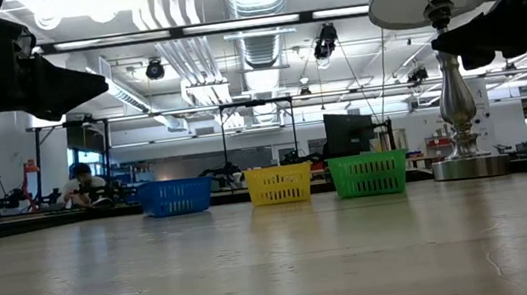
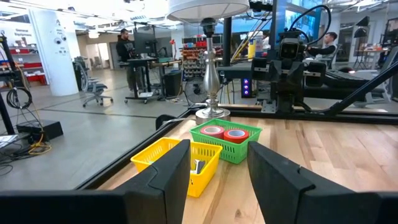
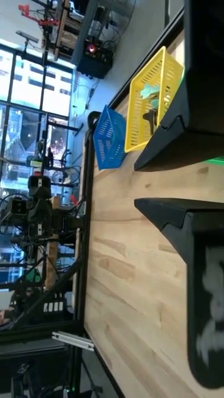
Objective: Pick and place Stapler, Stapler remover, tape
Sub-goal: Return to Home Position
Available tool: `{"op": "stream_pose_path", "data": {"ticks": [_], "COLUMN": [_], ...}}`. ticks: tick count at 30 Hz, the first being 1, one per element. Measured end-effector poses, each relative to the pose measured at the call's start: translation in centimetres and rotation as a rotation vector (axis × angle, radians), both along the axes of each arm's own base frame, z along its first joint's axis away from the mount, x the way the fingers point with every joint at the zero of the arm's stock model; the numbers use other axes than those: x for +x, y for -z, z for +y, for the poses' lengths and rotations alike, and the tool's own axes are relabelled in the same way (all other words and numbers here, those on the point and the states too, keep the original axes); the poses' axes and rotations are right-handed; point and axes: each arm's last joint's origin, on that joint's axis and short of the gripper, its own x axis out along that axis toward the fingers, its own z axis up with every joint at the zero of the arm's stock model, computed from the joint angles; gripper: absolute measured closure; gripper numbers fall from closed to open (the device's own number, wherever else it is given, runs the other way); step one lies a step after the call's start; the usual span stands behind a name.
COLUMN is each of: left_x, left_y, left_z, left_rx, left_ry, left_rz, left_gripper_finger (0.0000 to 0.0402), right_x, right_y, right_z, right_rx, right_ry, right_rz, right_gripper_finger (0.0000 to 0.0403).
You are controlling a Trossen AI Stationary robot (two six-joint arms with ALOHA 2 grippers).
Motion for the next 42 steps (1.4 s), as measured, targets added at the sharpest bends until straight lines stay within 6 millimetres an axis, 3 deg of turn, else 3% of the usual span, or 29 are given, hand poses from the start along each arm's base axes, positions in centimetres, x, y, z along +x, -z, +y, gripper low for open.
{"op": "stream_pose_path", "data": {"ticks": [14,42], "left_x": [0.00,0.00], "left_y": [0.00,-0.01], "left_z": [0.00,0.00], "left_rx": [0.000,0.000], "left_ry": [0.000,0.000], "left_rz": [0.000,-0.001], "left_gripper_finger": [0.0239,0.0239], "right_x": [0.00,0.00], "right_y": [-0.01,-0.01], "right_z": [0.00,0.00], "right_rx": [0.003,0.000], "right_ry": [0.000,0.000], "right_rz": [0.000,0.000], "right_gripper_finger": [0.0312,0.0339]}}
